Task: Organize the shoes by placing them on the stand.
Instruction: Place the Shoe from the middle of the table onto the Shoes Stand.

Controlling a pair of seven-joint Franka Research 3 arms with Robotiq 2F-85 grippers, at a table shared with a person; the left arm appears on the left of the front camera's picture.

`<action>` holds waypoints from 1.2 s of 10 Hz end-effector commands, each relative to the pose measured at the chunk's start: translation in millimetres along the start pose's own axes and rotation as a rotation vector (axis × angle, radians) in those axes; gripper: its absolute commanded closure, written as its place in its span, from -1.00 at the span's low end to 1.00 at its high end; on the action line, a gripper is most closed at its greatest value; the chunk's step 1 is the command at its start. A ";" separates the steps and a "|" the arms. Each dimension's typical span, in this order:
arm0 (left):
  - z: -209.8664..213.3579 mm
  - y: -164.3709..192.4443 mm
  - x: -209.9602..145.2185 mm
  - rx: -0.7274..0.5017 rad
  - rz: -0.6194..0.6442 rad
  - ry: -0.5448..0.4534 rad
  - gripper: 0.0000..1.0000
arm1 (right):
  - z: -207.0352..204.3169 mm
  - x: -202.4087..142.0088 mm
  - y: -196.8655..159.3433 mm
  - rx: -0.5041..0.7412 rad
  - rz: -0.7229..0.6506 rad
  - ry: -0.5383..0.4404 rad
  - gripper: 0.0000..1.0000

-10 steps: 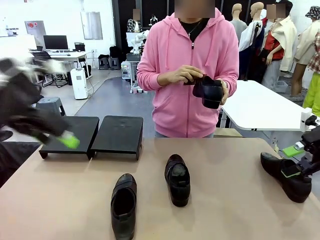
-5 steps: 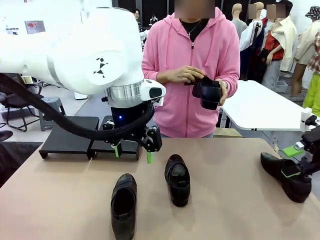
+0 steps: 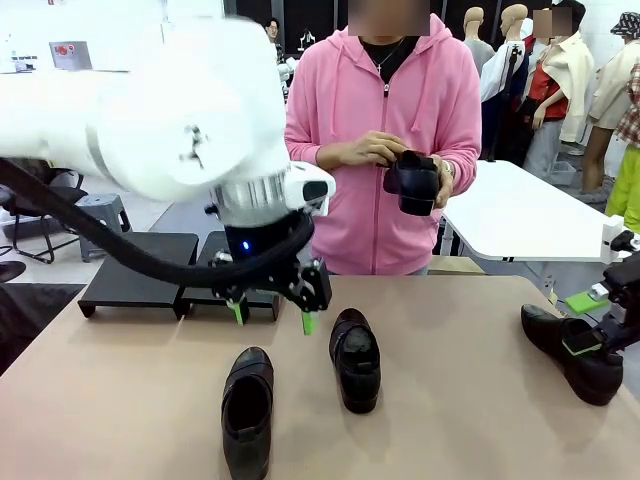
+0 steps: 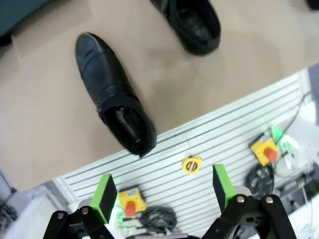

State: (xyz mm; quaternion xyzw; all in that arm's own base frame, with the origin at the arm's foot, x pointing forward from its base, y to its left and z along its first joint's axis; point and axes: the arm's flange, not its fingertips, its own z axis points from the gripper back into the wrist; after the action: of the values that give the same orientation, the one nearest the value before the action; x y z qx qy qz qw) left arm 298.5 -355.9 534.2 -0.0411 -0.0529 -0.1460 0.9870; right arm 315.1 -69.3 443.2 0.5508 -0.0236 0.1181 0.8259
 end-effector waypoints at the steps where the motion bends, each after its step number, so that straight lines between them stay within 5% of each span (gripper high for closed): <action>1: -56.0 -11.7 -8.7 0.017 0.170 -0.013 -1.00 | 1.8 2.1 2.1 0.024 0.031 -0.012 -1.00; 8: -168.2 27.5 -3.9 0.008 0.368 0.028 -1.00 | 1.8 2.1 2.1 0.024 0.031 -0.012 -1.00; 12: -196.1 37.8 -3.0 0.015 0.410 -0.011 -1.00 | 1.8 2.1 2.1 0.024 0.031 -0.012 -1.00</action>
State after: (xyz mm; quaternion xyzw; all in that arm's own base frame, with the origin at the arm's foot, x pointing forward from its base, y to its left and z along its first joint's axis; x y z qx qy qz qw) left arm 326.4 -333.5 339.0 -0.0545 -0.0264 0.0472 0.9970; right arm 314.7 -69.3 443.2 0.5515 -0.0233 0.1190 0.8253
